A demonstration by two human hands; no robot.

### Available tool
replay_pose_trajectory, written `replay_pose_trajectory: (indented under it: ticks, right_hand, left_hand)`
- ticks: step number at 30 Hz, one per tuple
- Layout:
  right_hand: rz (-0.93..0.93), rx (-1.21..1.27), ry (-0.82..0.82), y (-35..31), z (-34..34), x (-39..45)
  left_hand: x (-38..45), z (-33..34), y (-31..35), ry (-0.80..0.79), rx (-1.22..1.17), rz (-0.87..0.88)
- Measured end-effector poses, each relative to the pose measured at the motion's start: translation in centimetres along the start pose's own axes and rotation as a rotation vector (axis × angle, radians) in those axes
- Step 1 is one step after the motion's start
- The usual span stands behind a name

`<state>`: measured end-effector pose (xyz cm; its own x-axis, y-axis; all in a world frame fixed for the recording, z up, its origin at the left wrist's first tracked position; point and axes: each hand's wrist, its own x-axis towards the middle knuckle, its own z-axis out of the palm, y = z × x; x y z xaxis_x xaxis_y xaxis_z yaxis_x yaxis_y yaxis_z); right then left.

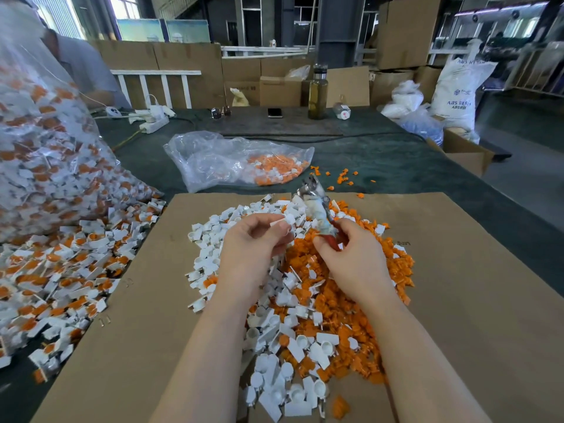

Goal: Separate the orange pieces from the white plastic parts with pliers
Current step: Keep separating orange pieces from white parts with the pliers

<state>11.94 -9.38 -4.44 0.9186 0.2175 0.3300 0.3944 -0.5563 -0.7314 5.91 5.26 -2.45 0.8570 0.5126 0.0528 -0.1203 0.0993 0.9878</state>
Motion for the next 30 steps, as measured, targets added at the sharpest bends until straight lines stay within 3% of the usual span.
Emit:
replay_pose_trajectory:
  ticks: [5, 10, 23, 30]
  right_hand:
    - [0.005, 0.236, -0.007, -0.6, -0.3, -0.2]
    - [-0.017, 0.269, -0.017, -0.8, -0.4, -0.3]
    - [0.042, 0.513, -0.045, -1.3, -0.6, -0.5]
    - [0.078, 0.641, -0.049, -1.4, -0.8, -0.6]
  left_hand:
    - [-0.4, 1.0, -0.3, -0.078, 0.207, 0.056]
    - [-0.6, 1.3, -0.2, -0.104, 0.271, 0.084]
    - [-0.6, 0.5, 0.0, -0.183, 0.019, 0.013]
    - [-0.6, 0.4, 0.3, -0.182, 0.011, 0.016]
